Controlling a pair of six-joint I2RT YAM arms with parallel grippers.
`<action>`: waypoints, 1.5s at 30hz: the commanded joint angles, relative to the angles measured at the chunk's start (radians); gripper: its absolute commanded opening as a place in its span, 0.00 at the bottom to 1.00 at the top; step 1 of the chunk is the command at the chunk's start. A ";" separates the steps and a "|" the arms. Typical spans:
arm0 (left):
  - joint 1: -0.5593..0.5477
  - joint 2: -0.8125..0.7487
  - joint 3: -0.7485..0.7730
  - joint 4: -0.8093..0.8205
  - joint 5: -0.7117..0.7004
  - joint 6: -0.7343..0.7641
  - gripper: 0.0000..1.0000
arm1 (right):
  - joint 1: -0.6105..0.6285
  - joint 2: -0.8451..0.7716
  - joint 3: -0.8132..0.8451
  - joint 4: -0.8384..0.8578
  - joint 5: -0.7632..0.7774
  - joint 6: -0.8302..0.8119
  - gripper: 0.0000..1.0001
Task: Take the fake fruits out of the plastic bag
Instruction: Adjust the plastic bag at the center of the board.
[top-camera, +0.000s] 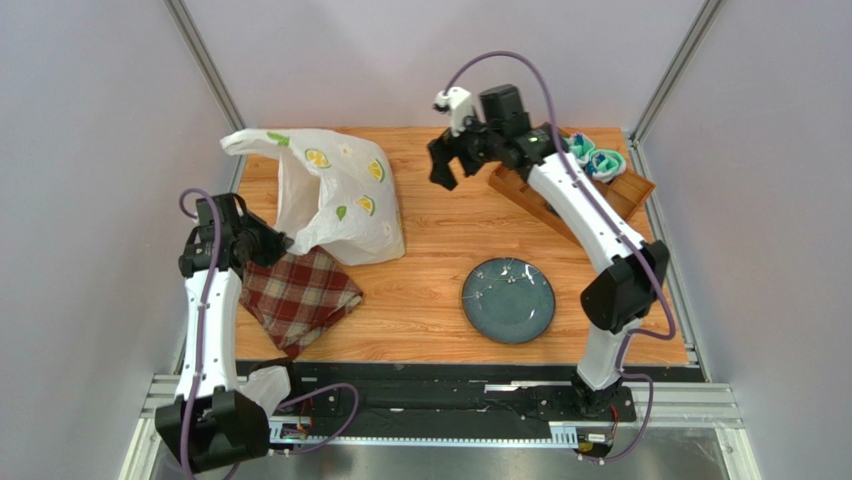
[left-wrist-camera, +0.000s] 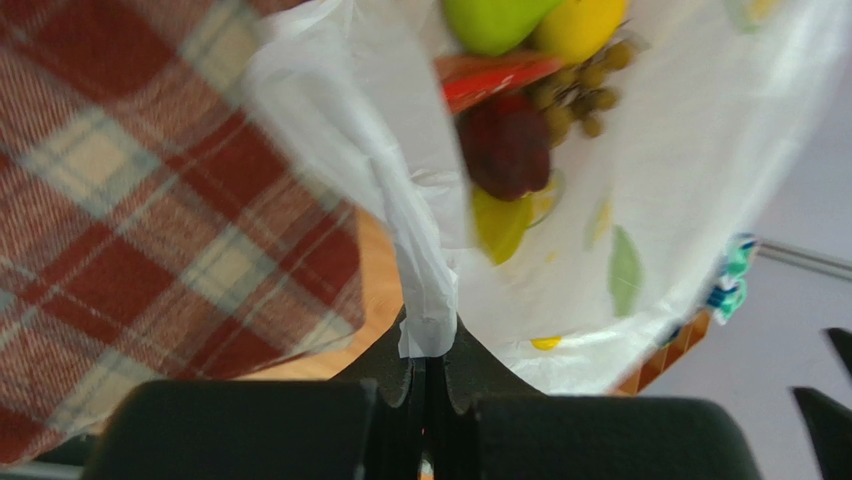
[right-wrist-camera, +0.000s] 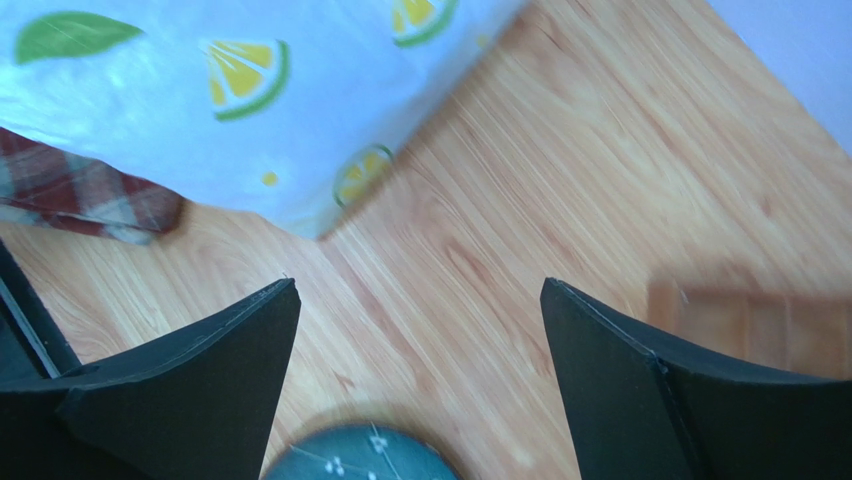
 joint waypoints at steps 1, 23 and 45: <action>0.026 0.048 -0.096 -0.047 0.093 -0.004 0.00 | 0.165 0.147 0.208 0.070 0.076 -0.001 0.96; 0.078 -0.040 -0.157 -0.091 0.107 0.048 0.00 | 0.451 0.632 0.658 0.315 0.182 0.215 1.00; 0.078 -0.054 -0.117 -0.078 0.142 0.063 0.00 | 0.494 0.654 0.566 0.232 0.409 0.272 0.32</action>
